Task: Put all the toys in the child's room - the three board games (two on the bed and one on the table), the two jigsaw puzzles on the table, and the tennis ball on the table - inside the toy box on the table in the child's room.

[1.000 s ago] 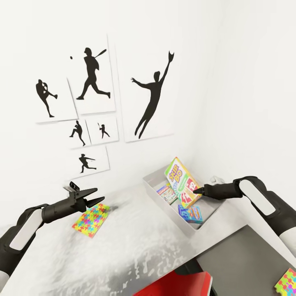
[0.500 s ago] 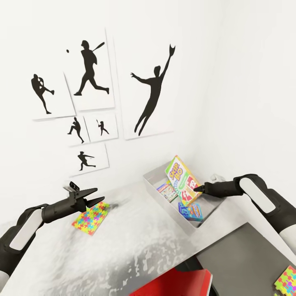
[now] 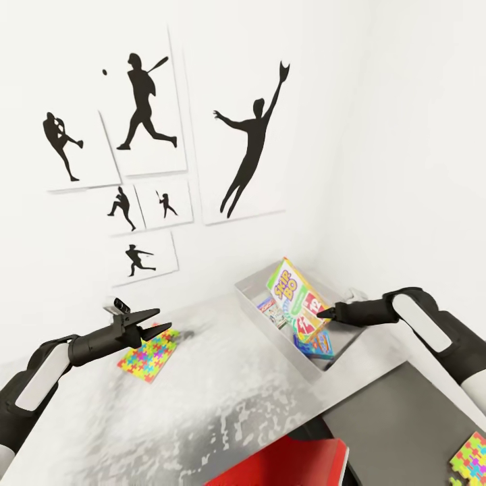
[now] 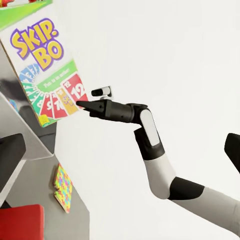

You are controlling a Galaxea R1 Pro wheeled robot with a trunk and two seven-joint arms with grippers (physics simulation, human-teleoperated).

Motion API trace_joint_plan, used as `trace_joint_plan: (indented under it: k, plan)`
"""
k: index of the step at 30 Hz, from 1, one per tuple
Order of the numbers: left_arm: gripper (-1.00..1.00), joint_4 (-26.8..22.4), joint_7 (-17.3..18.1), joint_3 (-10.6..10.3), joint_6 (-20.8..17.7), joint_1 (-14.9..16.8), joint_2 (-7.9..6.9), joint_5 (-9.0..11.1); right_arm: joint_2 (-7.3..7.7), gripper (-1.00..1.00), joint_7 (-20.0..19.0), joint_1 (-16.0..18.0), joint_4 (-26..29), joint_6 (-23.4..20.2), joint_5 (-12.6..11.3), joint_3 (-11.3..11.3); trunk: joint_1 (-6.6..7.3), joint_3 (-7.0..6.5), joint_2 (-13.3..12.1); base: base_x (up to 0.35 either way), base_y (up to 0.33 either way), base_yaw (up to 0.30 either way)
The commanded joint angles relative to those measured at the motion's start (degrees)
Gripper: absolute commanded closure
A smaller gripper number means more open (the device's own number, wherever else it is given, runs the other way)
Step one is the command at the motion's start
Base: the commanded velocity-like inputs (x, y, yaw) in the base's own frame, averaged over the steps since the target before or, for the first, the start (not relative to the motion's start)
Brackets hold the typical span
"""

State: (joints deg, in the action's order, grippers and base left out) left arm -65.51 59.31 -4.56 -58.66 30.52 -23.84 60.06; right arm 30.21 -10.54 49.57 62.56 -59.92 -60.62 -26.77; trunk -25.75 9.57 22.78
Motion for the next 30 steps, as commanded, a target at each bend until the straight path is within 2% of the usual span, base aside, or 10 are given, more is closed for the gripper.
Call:
trace_joint_plan:
  k: [1, 6, 11, 30]
  plan:
    - [-1.0, 0.03, 0.16, -0.11, -0.23, 0.07, -0.06, 0.15, 0.42, 1.0, -1.3, 0.09, 0.02, -0.08, 1.16, -0.09, -0.03, 0.22, 0.13, 0.0, 0.0, 0.0]
    - [-1.0, 0.03, 0.14, -0.11, -0.22, 0.07, -0.01, 0.15, 1.17, 1.0, -6.86, 0.09, -0.06, -0.08, 4.95, -0.04, -0.03, 0.69, 0.13, 0.0, 0.0, 0.0]
    - [-1.0, 0.03, 0.14, -0.17, -0.22, 0.07, -0.02, 0.15, 1.21, 1.0, -8.61, 0.09, -0.07, -0.08, 8.4, 0.04, -0.03, 1.17, 0.13, 0.0, 0.0, 0.0]
    - [-1.0, 0.03, 0.1, -0.12, -0.14, 0.07, 0.0, 0.15, 0.93, 1.0, -8.83, 0.09, -0.15, -0.08, 9.1, 0.14, -0.03, 2.96, 0.13, 0.0, 0.0, 0.0]
